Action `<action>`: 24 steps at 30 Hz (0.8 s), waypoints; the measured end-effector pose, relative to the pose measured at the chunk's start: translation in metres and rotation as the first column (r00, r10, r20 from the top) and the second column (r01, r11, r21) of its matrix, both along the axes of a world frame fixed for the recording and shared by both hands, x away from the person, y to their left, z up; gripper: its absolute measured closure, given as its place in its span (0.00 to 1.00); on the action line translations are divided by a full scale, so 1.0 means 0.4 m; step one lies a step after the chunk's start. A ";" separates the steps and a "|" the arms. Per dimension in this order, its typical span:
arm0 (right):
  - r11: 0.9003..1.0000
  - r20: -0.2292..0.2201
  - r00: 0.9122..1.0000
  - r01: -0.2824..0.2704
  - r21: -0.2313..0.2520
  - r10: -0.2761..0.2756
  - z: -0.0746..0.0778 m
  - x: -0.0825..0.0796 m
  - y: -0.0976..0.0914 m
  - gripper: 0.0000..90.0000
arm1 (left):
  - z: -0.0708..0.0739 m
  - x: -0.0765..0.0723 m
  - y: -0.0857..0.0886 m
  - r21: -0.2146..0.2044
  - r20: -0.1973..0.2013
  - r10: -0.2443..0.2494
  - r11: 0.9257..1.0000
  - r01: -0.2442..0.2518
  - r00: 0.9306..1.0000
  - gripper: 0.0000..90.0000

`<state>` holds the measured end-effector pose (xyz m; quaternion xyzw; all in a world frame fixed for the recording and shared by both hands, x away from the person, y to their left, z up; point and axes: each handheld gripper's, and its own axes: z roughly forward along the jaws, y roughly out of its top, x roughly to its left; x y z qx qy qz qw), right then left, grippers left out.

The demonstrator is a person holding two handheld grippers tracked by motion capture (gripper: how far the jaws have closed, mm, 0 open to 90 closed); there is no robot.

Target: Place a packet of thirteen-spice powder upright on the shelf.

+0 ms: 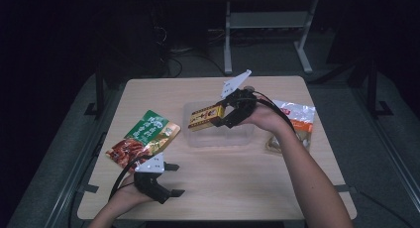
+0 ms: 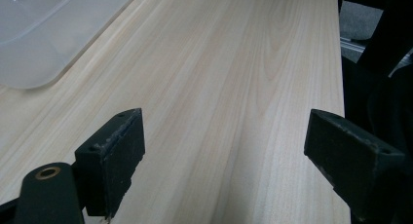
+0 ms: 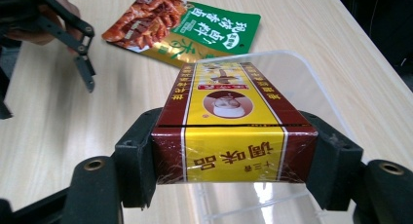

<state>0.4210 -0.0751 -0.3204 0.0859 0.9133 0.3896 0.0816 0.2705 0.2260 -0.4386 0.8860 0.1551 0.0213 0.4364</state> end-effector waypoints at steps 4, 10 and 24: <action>1.000 0.005 1.000 0.013 -0.012 -0.013 -0.008 0.021 0.016 0.35 | -0.004 -0.005 -0.005 0.002 -0.006 -0.010 1.000 0.010 1.000 0.16; 1.000 0.003 1.000 0.019 -0.024 -0.019 -0.010 0.039 0.037 0.35 | -0.004 -0.005 -0.008 0.003 -0.010 -0.015 1.000 0.015 1.000 0.16; 0.998 -0.005 1.000 0.001 -0.065 -0.002 -0.028 0.068 0.091 0.35 | -0.009 -0.004 -0.006 0.013 -0.020 -0.019 1.000 0.019 1.000 0.16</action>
